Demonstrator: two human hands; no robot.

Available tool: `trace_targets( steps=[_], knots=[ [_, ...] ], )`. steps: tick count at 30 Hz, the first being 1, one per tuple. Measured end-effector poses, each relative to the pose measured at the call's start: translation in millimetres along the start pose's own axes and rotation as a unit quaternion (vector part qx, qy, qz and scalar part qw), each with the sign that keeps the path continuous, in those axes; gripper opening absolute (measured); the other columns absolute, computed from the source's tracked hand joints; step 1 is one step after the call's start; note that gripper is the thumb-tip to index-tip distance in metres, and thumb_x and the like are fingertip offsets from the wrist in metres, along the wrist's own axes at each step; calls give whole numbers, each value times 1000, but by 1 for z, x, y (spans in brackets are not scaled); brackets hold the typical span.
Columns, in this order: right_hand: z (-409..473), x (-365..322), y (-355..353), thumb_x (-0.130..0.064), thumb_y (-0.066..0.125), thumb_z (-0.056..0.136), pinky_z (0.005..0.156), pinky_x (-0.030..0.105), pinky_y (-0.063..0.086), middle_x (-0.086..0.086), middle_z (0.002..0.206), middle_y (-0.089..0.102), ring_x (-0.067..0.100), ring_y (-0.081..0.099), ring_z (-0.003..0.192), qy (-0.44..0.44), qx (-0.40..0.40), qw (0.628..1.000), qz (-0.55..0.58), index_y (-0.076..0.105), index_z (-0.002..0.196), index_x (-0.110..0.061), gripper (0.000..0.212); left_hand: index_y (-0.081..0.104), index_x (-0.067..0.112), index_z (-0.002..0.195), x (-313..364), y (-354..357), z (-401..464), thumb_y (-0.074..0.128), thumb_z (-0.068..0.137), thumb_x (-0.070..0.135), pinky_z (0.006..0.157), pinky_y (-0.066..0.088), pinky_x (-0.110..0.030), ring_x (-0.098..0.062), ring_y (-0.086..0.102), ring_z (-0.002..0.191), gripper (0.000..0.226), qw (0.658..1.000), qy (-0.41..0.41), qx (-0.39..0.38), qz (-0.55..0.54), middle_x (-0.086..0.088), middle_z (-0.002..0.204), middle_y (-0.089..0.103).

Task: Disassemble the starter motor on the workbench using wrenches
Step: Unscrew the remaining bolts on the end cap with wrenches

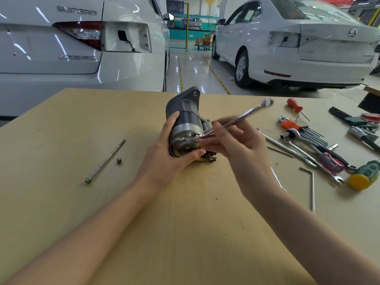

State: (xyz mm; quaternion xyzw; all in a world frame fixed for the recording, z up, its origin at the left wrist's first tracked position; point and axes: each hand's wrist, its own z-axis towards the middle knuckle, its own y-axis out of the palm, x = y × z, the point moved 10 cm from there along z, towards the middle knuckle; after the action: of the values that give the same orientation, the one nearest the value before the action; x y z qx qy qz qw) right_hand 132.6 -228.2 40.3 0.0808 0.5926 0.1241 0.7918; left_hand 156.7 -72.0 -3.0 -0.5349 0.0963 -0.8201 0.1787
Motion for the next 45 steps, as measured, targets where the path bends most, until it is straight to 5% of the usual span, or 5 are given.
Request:
trace_targets(
  steps=[10,18,23,39,45],
  knots=[
    [-25,-3,113,-9,47,93,75,25,31,9,123,54,17,50,98,-337,-259,563,-709,63,115,-15,28,15,46,148,-10,0,7,64,89,23,57,45,-8,10,57,64,80,989,19,2,144,31,75,53],
    [-2,-13,5,-4,57,92,58,24,52,8,71,66,14,64,60,-48,-21,996,-71,61,87,-5,6,30,49,143,0,0,1,82,65,48,73,38,4,18,59,91,94,1000,11,-2,7,36,97,61],
    [-5,41,-19,-1,52,93,53,21,54,13,68,64,17,67,56,198,61,957,202,56,84,1,10,29,45,144,6,-1,0,74,56,60,74,36,4,21,56,91,100,1000,12,-1,10,31,103,58],
    [-5,38,-6,-2,54,93,65,25,57,16,77,68,25,71,73,163,27,963,214,56,95,1,4,29,46,144,8,-1,1,74,57,63,73,36,4,23,55,91,100,1000,21,4,-2,37,102,54],
    [3,-26,13,-1,59,91,61,28,56,9,72,65,18,66,63,-82,-29,978,-191,60,88,-3,3,30,48,143,0,-1,0,83,65,46,74,38,3,18,59,90,94,1000,3,1,12,38,95,60]
  ],
)
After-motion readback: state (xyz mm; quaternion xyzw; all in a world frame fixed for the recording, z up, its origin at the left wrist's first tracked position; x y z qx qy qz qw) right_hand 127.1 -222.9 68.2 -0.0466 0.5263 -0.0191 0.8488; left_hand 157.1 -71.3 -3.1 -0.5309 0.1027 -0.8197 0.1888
